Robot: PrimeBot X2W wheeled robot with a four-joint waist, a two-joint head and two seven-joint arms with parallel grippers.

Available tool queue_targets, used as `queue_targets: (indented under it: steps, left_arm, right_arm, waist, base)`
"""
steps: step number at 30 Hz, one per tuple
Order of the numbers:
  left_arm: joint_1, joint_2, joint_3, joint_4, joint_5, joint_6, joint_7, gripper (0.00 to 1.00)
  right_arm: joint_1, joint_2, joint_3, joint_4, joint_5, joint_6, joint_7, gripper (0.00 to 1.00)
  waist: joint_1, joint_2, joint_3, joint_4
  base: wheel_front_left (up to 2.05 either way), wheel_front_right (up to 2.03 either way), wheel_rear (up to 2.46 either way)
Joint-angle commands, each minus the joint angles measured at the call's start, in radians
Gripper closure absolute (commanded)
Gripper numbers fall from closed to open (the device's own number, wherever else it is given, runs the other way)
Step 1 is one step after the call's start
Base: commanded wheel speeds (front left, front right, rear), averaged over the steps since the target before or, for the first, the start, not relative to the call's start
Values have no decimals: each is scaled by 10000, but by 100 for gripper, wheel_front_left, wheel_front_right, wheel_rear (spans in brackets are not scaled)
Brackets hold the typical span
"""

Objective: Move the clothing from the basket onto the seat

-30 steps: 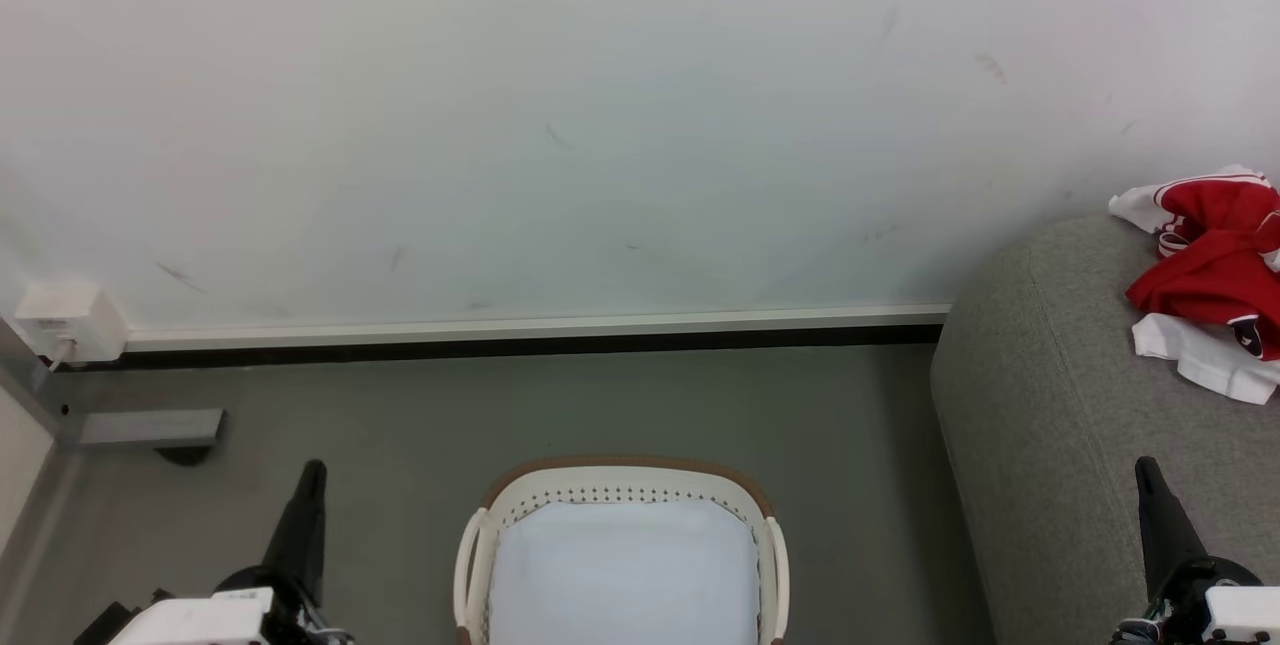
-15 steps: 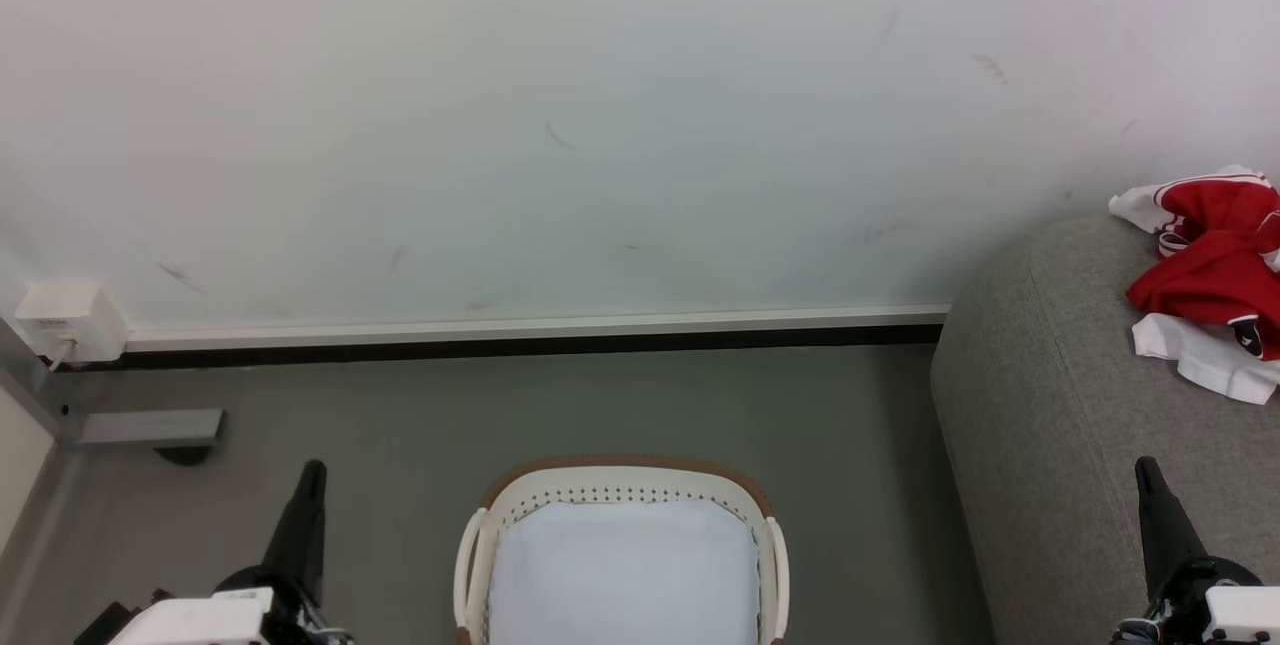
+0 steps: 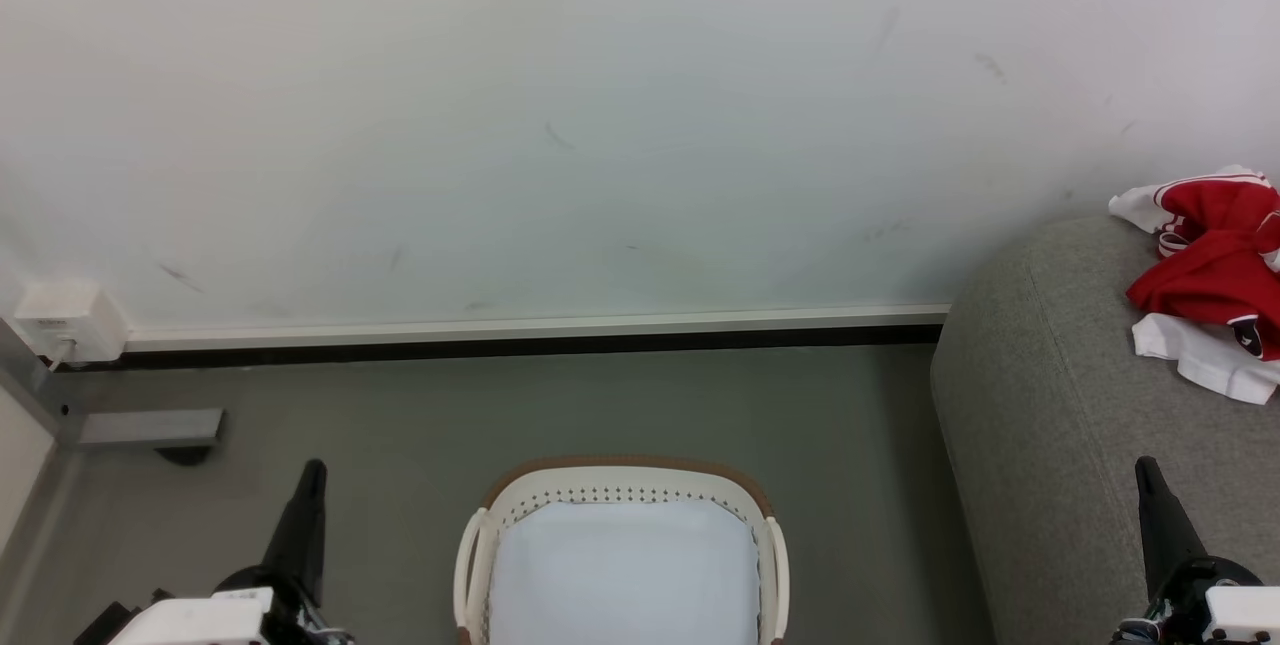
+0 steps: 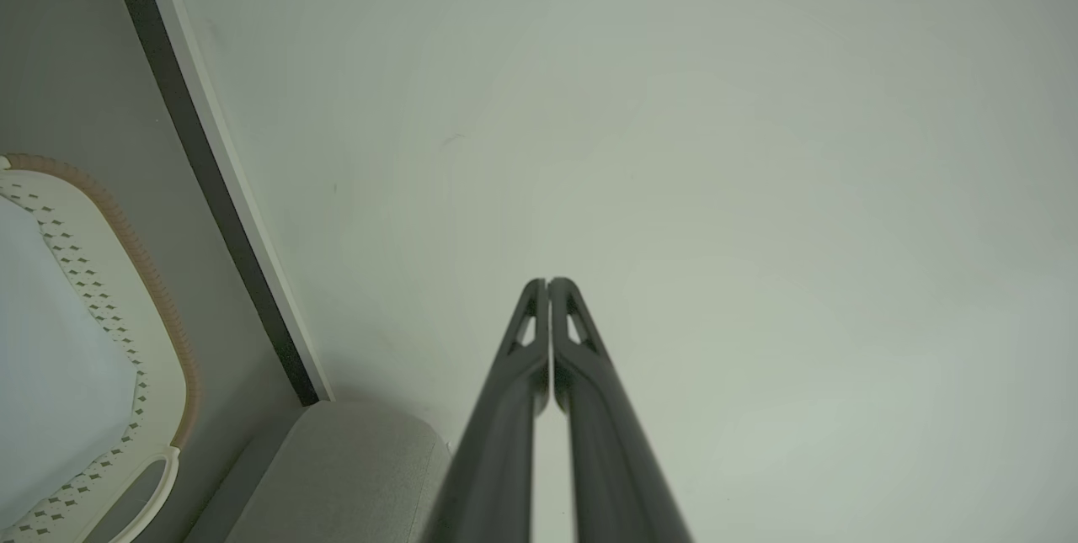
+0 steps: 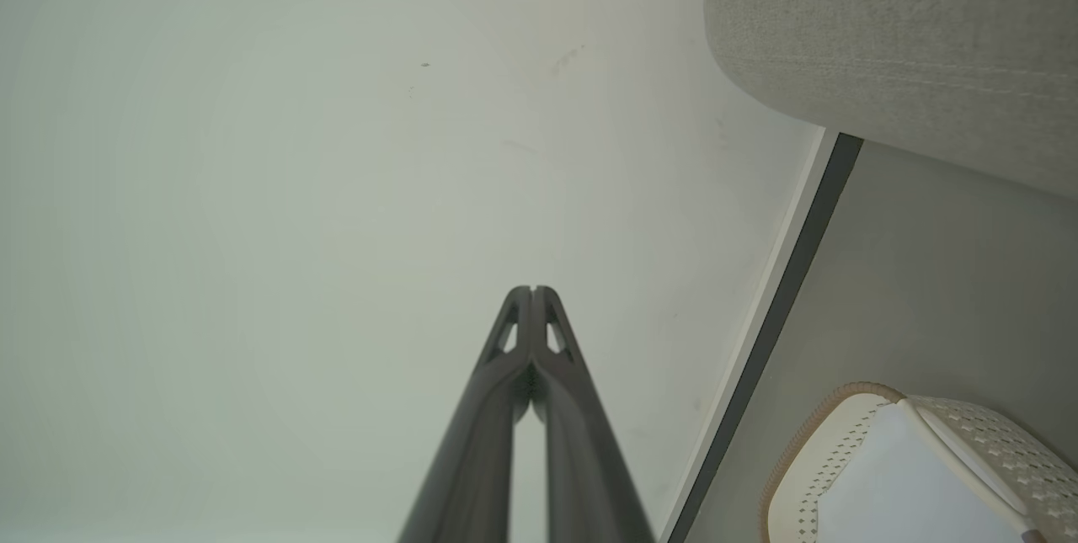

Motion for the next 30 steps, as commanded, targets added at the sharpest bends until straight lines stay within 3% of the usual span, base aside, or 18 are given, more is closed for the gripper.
queue_targets:
  steps: [1, 30]
  left_arm:
    - [-86, 62, 15, -32, -146, 11, 46, 100]
    - [-86, 62, 14, -33, -148, 11, 44, 100]
  right_arm:
    - [-120, -56, -44, -30, 9, -21, 34, 100]
    - [-121, -54, -46, -30, 5, -21, 37, 100]
  waist:
    - [0, 0, 0, 0]
    - [0, 0, 0, 0]
  base:
    - [0, 0, 0]
    - [0, 0, 0]
